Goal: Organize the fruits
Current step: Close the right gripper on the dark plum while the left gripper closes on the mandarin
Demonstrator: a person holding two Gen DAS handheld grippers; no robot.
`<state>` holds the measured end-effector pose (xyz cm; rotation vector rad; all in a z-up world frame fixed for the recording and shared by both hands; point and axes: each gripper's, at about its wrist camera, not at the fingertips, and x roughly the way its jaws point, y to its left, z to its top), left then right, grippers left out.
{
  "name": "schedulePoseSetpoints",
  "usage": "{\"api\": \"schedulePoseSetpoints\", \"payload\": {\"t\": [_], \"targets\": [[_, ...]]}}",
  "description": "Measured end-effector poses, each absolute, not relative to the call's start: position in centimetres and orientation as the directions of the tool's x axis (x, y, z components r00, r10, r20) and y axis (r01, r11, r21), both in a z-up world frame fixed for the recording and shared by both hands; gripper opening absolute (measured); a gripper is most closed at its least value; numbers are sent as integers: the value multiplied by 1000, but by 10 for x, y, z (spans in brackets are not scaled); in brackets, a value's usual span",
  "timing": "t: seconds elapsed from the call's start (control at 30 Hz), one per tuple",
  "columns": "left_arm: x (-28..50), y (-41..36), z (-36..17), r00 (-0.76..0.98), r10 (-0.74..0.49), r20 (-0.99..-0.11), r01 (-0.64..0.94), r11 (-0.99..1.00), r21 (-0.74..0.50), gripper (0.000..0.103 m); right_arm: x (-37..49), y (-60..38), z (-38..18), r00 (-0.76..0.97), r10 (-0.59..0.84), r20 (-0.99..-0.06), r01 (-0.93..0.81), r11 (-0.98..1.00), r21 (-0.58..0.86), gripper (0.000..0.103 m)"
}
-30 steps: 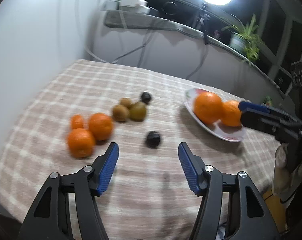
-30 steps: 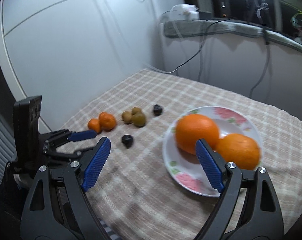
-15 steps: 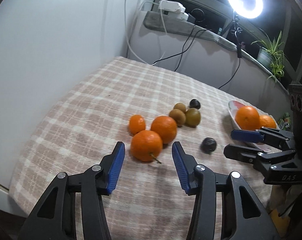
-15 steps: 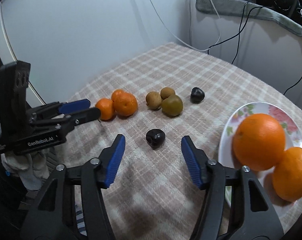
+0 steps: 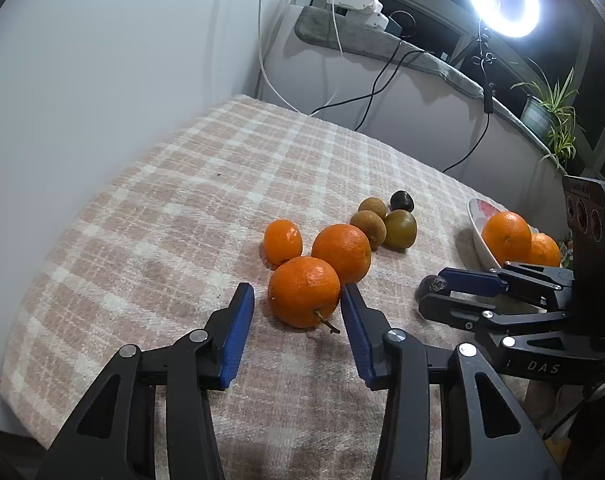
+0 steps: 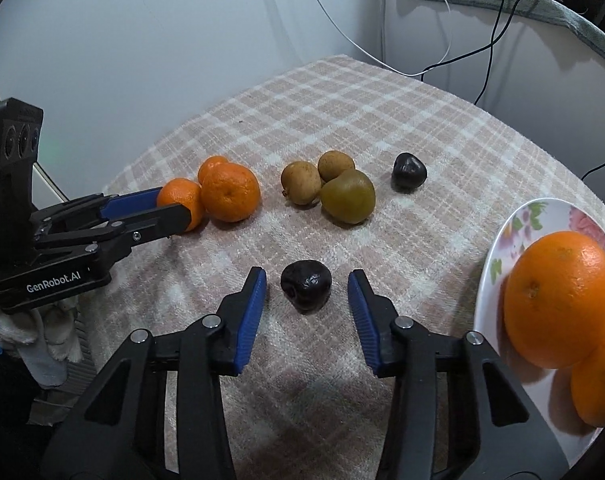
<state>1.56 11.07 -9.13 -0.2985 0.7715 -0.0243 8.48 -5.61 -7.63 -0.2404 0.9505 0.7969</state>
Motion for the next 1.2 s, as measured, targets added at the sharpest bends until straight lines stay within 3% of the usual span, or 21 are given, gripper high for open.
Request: {"api": "schedulePoseSetpoints", "payload": {"t": [0.1, 0.17, 0.23, 0.63, 1.2], "targets": [[17, 109, -92, 717, -142, -683, -78, 957, -280, 37, 85, -52, -78, 332, 487, -808, -708, 694, 127, 41], [17, 109, -92, 718, -139, -681, -78, 957, -278, 37, 85, -51, -79, 339, 477, -811, -711, 694, 112, 30], [17, 110, -92, 719, -144, -680, -78, 956, -284, 36, 86, -50, -79, 338, 478, -810, -713, 692, 111, 28], [11, 108, -81, 739, -145, -658, -70, 955, -289, 35, 80, -58, -66, 360, 510, -781, -704, 698, 132, 27], [13, 51, -54, 743, -286, -605, 98, 941, -324, 35, 57, -131, -33, 467, 517, -717, -623, 768, 148, 27]]}}
